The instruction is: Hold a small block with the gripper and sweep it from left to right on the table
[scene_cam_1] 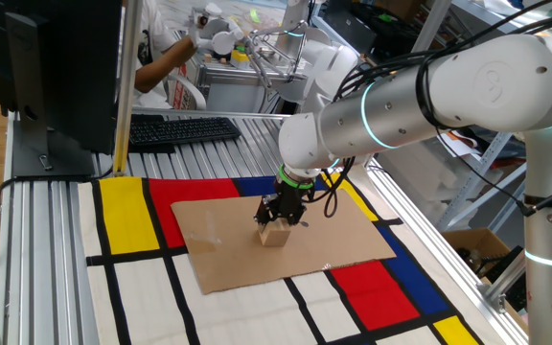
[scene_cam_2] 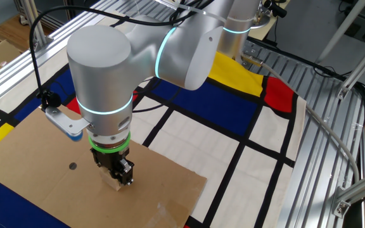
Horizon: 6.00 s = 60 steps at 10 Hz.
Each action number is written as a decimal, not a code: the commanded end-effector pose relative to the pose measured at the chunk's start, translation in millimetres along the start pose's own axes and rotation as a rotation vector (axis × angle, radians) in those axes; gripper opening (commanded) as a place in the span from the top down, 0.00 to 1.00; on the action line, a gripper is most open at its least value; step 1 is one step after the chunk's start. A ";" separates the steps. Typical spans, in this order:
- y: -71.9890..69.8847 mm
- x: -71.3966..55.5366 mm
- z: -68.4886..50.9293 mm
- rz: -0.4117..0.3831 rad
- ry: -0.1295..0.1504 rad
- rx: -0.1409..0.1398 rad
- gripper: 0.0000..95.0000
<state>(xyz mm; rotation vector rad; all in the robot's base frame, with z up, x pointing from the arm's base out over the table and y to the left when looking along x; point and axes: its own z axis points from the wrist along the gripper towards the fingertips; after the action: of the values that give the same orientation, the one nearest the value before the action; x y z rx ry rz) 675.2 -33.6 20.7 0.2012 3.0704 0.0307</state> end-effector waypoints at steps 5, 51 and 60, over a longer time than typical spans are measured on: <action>5.9 4.0 1.3 0.024 -0.007 0.015 1.00; 11.1 8.1 0.2 0.052 -0.011 0.008 1.00; 11.9 8.7 0.2 0.058 -0.010 0.018 1.00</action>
<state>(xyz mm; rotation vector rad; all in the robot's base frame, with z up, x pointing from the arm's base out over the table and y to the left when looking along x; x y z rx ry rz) 669.1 -20.5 20.7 0.2898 3.0546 0.0011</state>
